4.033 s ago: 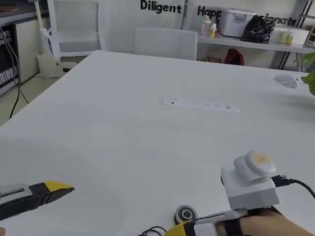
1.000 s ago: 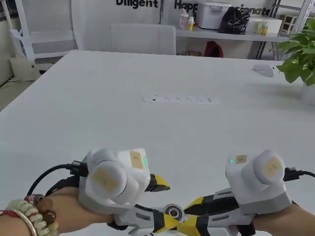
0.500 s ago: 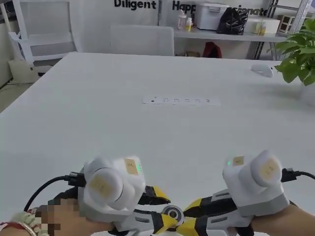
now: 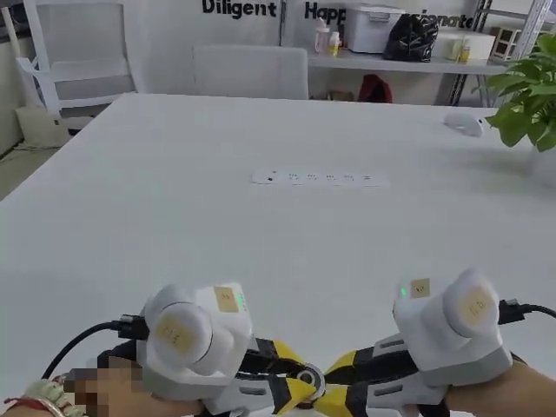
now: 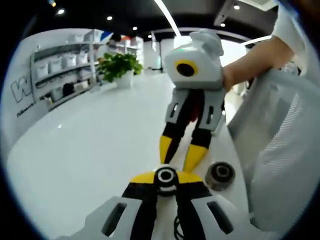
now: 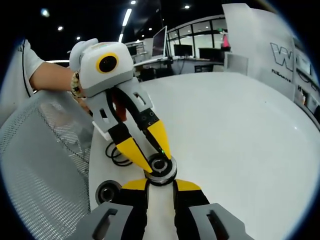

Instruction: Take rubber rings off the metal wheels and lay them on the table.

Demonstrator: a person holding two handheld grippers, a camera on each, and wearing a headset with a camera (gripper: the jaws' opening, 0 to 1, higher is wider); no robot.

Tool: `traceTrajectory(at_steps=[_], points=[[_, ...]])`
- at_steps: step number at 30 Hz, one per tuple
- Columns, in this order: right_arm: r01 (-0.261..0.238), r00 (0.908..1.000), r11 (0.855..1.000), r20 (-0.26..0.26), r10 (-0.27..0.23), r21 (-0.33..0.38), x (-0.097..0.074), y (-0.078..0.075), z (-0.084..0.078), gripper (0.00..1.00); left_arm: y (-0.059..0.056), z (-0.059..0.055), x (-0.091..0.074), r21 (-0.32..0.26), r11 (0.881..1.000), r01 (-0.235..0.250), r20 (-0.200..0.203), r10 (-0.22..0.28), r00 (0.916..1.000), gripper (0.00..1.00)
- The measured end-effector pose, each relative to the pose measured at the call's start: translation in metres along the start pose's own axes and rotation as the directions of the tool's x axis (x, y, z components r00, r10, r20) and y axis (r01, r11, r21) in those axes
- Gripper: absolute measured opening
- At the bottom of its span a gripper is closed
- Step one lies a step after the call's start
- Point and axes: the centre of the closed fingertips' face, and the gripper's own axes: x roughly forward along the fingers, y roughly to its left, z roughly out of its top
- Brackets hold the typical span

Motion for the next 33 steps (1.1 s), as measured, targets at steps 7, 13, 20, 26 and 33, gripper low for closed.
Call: traceTrajectory(at_steps=[7,13,20,26,33], points=[[0.021,0.9997,0.999,-0.013,-0.022,-0.042,-0.003,-0.005,-0.003,0.00,0.000,0.000,0.000,0.007,1.000,-0.001,-0.003,0.002,1.0000,0.14],[0.024,0.9993,0.999,-0.029,-0.025,-0.027,-0.003,-0.006,-0.004,0.00,0.001,0.000,0.000,0.003,1.000,-0.005,-0.002,0.005,1.0000,0.14],[0.017,0.9997,0.960,-0.022,-0.011,0.280,-0.004,-0.011,-0.005,0.00,0.002,-0.001,0.001,0.013,1.000,-0.006,0.001,0.006,1.0000,0.14],[0.009,0.9997,0.923,0.019,-0.017,0.385,-0.006,-0.017,-0.005,0.00,0.002,-0.001,0.001,0.023,1.000,-0.009,-0.003,0.009,1.0000,0.14],[-0.053,0.9957,0.867,0.092,0.009,0.495,-0.010,-0.018,0.002,0.00,0.002,-0.001,0.002,0.026,1.000,-0.009,-0.003,0.009,1.0000,0.14]])
